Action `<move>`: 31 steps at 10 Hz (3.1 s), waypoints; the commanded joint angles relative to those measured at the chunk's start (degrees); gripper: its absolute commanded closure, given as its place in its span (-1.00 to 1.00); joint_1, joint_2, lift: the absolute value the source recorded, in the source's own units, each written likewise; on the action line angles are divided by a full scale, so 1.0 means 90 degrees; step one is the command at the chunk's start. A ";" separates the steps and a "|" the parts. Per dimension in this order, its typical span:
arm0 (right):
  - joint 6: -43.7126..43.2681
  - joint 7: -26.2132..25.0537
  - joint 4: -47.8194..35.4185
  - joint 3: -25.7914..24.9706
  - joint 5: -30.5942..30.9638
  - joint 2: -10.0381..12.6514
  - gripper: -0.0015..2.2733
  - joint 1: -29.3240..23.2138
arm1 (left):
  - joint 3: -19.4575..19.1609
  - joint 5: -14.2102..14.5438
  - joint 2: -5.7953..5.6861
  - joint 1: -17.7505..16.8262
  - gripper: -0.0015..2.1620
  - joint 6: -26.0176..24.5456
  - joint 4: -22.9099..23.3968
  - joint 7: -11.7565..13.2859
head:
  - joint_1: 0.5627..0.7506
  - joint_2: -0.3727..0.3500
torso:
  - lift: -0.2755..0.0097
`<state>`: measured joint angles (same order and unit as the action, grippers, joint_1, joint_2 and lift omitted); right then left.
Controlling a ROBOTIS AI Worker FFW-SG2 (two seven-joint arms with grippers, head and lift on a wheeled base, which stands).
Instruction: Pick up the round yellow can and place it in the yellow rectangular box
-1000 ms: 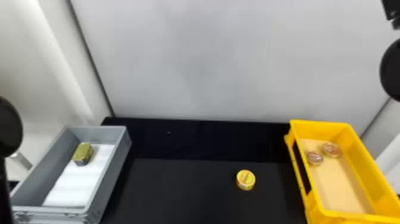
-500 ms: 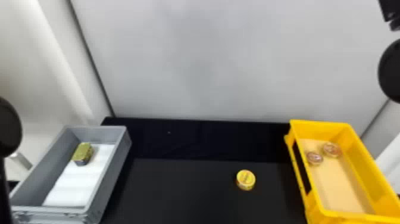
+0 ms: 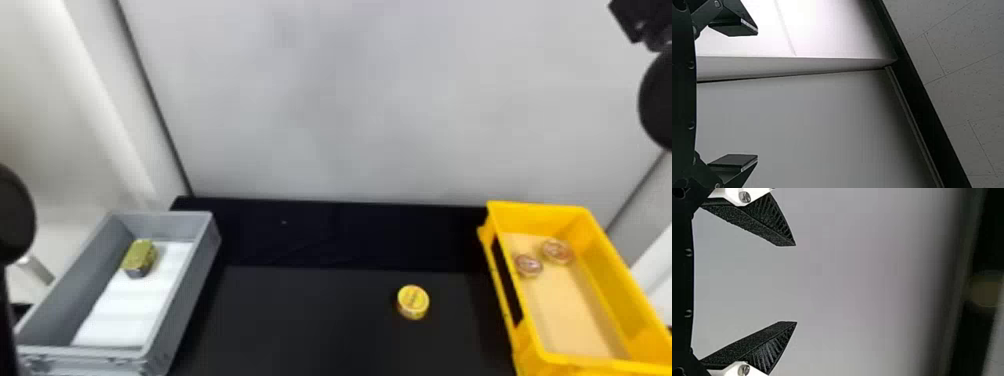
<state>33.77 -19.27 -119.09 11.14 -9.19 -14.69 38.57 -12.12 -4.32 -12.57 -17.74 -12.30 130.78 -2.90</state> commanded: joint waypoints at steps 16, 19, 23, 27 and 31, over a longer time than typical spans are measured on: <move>0.4142 0.5668 0.2910 -0.0095 0.1675 0.0119 -0.87 -0.0799 | 0.0077 -0.0008 0.0117 -0.0021 -0.87 -0.0069 0.0010 0.0000 | 0.07 0.18 | 0.91; 0.3674 0.6040 0.3574 -0.0124 0.2095 0.0255 -0.87 -0.1004 | 0.0077 -0.0008 0.0127 -0.0021 -0.87 -0.0069 0.0000 -0.0010 | 0.07 0.18 | 0.91; 0.3009 0.6079 0.4726 -0.0046 0.2252 0.0539 -0.87 -0.1082 | 0.0057 0.0001 0.0156 -0.0002 -0.87 0.0019 -0.0020 -0.0010 | 0.07 0.18 | 0.91; 0.2335 0.6343 0.5849 0.0061 0.2252 0.0773 -0.87 -0.1082 | 0.0067 0.0040 0.0175 0.0008 -0.87 0.0077 -0.0049 -0.0010 | 0.07 0.18 | 0.91; 0.1592 0.6372 0.6513 0.0188 0.2320 0.0802 -0.87 -0.1102 | 0.0096 0.0040 0.0214 -0.0011 -0.87 0.0107 -0.0069 -0.0010 | 0.07 0.18 | 0.91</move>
<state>50.96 38.07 -62.79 12.36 11.27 -7.46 28.38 -11.42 -3.95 -10.85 -17.70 -11.43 130.31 -2.99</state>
